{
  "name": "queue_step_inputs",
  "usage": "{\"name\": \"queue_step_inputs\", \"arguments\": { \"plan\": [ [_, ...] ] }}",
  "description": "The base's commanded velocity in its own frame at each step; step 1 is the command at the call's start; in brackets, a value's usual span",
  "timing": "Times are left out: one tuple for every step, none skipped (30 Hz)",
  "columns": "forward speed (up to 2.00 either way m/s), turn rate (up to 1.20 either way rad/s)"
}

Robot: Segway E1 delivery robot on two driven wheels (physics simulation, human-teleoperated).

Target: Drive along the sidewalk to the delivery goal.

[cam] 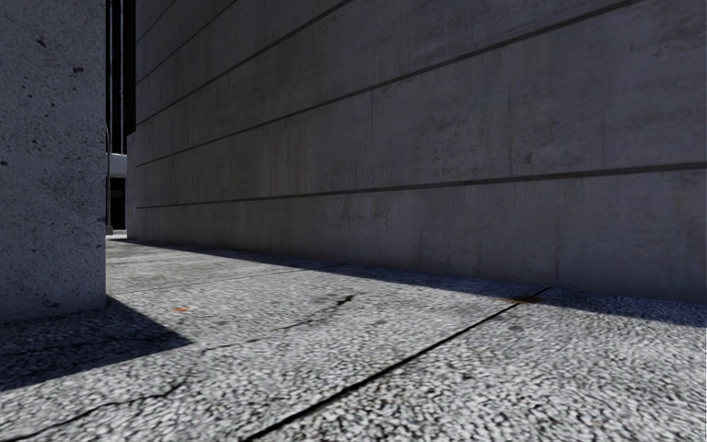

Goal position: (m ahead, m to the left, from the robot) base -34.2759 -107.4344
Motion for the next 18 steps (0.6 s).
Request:
{"name": "queue_step_inputs", "arguments": {
  "plan": [
    [0.0, 0.0],
    [0.0, 0.0],
    [0.0, 0.0],
    [0.0, 0.0],
    [0.0, 0.0],
    [0.0, 0.0],
    [0.0, 0.0],
    [0.0, 0.0],
    [0.0, 0.0],
    [0.0, 0.0],
    [0.0, 0.0],
    [0.0, 0.0],
    [0.0, 0.0],
    [0.0, 0.0],
    [0.0, 0.0],
    [0.0, 0.0],
    [0.0, 0.0],
    [0.0, 0.0]
  ]
}}
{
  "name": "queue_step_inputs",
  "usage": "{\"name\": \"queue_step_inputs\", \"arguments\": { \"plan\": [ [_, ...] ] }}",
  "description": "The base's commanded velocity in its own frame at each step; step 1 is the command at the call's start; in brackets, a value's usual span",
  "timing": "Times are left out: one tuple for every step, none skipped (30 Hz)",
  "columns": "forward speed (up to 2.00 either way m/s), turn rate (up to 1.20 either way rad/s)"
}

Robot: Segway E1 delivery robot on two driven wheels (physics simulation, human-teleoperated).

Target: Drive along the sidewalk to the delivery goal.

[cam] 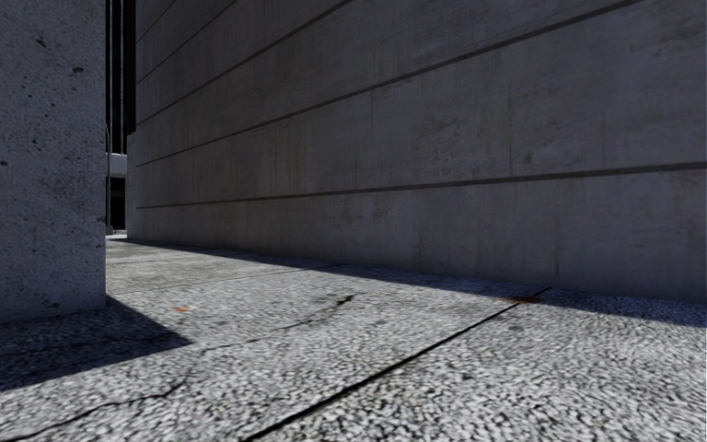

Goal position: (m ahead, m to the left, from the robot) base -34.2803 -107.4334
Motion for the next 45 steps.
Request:
{"name": "queue_step_inputs", "arguments": {
  "plan": [
    [0.0, 0.0],
    [0.0, 0.0],
    [0.0, 0.0],
    [0.0, 0.0],
    [0.0, 0.0],
    [0.0, 0.0],
    [0.0, 0.0],
    [0.0, 0.0],
    [0.0, 0.0],
    [0.0, 0.0],
    [0.0, 0.0],
    [0.0, 0.0],
    [0.04, 0.0],
    [0.05, -0.01],
    [0.07, -0.11],
    [0.07, -0.11],
    [0.17, -0.2],
    [0.21, -0.26],
    [0.22, -0.29],
    [0.25, -0.35],
    [0.31, -0.58],
    [0.35, -0.65],
    [0.35, -0.65],
    [0.41, -0.66],
    [0.43, -0.66],
    [0.45, -0.66],
    [0.45, -0.66],
    [0.45, -0.66],
    [0.47, -0.66],
    [0.49, -0.66],
    [0.5, -0.66],
    [0.5, -0.66],
    [0.5, -0.66],
    [0.5, -0.66],
    [0.5, -0.66],
    [0.5, -0.66],
    [0.51, -0.64],
    [0.57, -0.62],
    [0.65, -0.61],
    [0.68, -0.6],
    [0.69, -0.6],
    [0.7, -0.6],
    [0.7, -0.6],
    [0.7, -0.6],
    [0.7, -0.6]
  ]
}}
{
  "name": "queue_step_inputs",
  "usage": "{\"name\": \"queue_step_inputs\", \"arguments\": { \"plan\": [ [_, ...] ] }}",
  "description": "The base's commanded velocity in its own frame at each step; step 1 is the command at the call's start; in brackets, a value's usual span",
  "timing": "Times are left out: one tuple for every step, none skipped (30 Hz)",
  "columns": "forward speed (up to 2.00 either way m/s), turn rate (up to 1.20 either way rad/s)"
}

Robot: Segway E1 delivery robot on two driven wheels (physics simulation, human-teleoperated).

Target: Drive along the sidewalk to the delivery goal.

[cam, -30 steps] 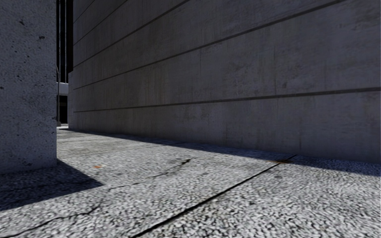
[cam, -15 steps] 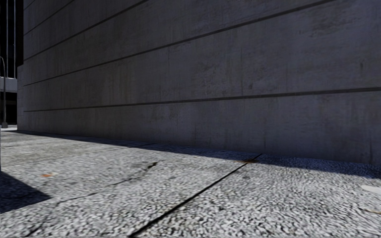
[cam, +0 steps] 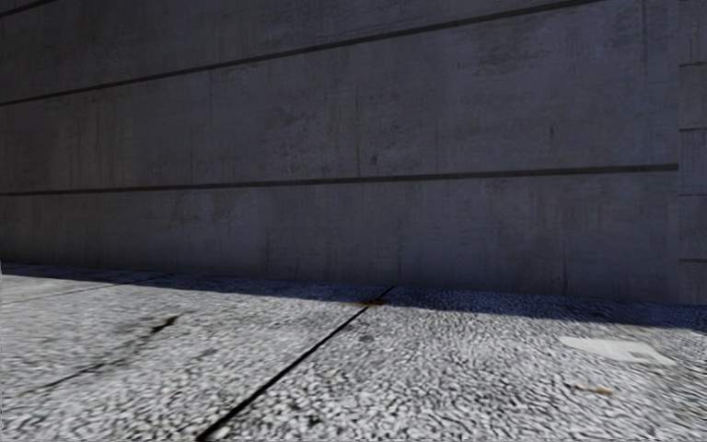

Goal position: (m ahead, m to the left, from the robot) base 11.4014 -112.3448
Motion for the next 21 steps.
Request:
{"name": "queue_step_inputs", "arguments": {
  "plan": [
    [0.7, -0.6],
    [0.7, -0.6],
    [0.72, -0.6],
    [0.73, -0.6],
    [0.73, -0.6],
    [0.74, -0.59],
    [0.75, -0.59],
    [0.75, -0.59],
    [0.75, -0.59],
    [0.76, -0.59],
    [0.76, -0.59],
    [0.76, -0.59],
    [0.76, -0.59],
    [0.76, -0.59],
    [0.76, -0.59],
    [0.76, -0.59],
    [0.77, -0.59],
    [0.78, -0.59],
    [0.79, -0.59],
    [0.8, -0.59],
    [0.81, -0.59]
  ]
}}
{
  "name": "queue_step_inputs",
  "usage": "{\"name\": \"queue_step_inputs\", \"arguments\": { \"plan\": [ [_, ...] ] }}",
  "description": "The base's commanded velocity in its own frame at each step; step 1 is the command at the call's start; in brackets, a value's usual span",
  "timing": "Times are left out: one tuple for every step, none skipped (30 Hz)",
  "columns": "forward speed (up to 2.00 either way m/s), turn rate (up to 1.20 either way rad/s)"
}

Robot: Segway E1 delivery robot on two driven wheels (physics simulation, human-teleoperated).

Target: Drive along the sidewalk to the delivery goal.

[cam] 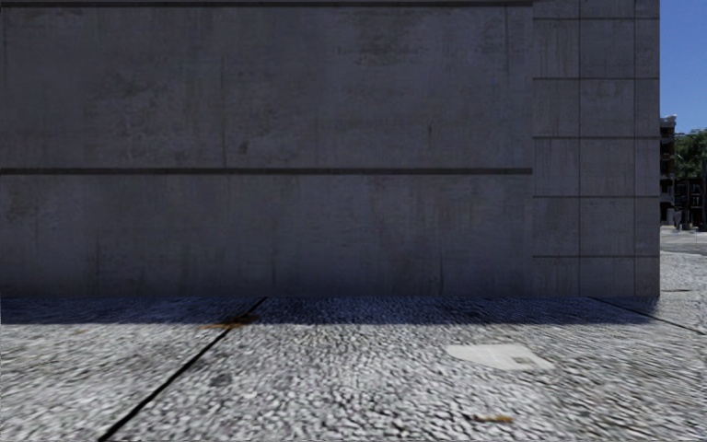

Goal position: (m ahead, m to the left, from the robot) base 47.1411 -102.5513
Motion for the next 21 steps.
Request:
{"name": "queue_step_inputs", "arguments": {
  "plan": [
    [0.81, -0.59],
    [0.81, -0.59],
    [0.81, -0.59],
    [0.81, -0.59],
    [0.82, -0.59],
    [0.82, -0.59],
    [0.82, -0.59],
    [0.82, -0.59],
    [0.82, -0.59],
    [0.83, -0.59],
    [0.83, -0.59],
    [0.84, -0.59],
    [0.87, -0.59],
    [0.9, -0.59],
    [0.9, -0.59],
    [0.91, -0.59],
    [0.92, -0.59],
    [0.92, -0.59],
    [0.92, -0.59],
    [0.92, -0.59],
    [0.92, -0.59]
  ]
}}
